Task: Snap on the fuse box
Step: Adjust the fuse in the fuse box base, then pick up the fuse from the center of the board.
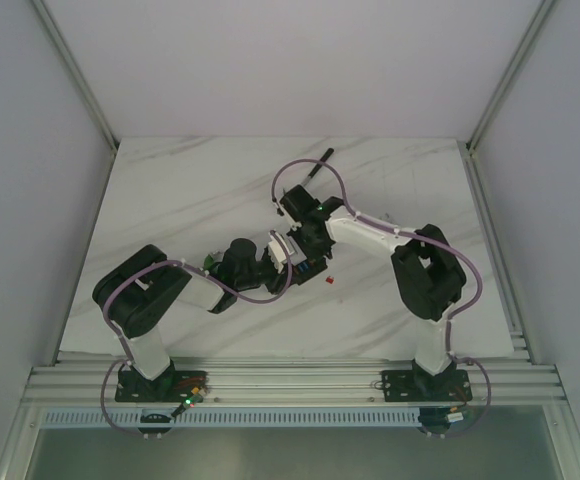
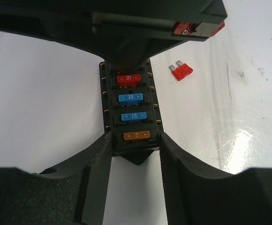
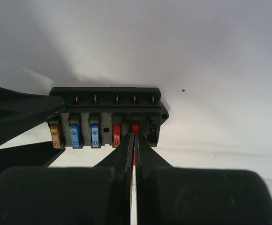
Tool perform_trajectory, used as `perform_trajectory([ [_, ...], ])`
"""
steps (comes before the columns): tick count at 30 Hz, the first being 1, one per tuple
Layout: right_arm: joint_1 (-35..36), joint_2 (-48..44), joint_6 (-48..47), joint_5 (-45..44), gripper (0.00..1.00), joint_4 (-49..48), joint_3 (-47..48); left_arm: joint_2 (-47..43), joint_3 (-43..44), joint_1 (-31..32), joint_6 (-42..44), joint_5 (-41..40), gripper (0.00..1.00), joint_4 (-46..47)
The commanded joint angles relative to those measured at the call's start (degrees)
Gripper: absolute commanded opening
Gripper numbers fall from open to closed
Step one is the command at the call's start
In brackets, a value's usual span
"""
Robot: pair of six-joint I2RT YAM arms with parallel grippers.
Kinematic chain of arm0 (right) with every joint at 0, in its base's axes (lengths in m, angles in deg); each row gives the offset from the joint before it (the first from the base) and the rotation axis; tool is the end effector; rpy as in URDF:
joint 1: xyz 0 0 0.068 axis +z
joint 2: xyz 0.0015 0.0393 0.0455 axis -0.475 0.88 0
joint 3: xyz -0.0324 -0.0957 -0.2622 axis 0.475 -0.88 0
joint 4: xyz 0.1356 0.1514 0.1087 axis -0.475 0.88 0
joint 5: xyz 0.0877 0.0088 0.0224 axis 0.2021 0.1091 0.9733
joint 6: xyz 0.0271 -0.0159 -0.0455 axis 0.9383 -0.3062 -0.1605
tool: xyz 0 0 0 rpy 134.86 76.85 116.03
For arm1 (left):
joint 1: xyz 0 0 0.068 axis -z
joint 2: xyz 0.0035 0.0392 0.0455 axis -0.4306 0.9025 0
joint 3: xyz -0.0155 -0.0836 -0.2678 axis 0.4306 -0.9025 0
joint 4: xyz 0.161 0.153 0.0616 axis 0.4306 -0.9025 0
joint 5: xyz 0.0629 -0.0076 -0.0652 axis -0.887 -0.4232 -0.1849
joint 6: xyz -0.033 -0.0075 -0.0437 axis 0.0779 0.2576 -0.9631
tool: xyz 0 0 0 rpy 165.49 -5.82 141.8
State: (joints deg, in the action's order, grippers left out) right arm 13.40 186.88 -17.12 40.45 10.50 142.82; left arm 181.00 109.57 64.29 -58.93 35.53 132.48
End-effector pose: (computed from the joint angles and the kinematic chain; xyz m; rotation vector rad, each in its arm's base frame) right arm 0.2856 0.2504 0.2068 -0.9146 2.5915 0.0841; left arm 0.2266 -0.2019 0.1658 1.0103 1.6524 -0.7754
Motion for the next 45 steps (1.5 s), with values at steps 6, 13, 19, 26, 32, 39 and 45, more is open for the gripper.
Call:
perform_trajectory([
  [6,1.22,9.8,2.65,5.53,0.0,-2.88,-7.82,1.11,-0.85,0.06,0.99,0.8,0.52,-6.21],
  [13,1.23,-6.47,5.21,1.78,0.17,-2.31,-5.6,-0.78,-1.39,0.06,1.17,-1.2,0.61,-7.96],
  [19,1.22,-17.22,8.49,-4.48,0.37,-3.09,-9.27,-3.84,-2.18,0.06,1.81,-2.6,0.69,-8.01],
  [26,0.86,-23.93,14.08,-8.64,0.59,-6.28,-18.45,-8.43,-2.21,0.55,1.47,-4.18,0.72,-8.68],
  [32,0.99,-27.66,18.83,-8.32,0.72,-14.46,-26.55,-14.8,-3.87,0.66,-4.56,-13.46,0.74,-8.81],
  [39,1.41,-24.81,20.33,-10.68,0.74,-20.78,-30.22,-23.92,-5.62,0.6,-13.15,-26.26,0.8,-11.07],
  [45,2.13,-20.36,21.25,-13.0,0.76,-23.06,-30.85,-28.68,-6.81,-1.01,-23.5,-35.31,0.93,-14.34],
])
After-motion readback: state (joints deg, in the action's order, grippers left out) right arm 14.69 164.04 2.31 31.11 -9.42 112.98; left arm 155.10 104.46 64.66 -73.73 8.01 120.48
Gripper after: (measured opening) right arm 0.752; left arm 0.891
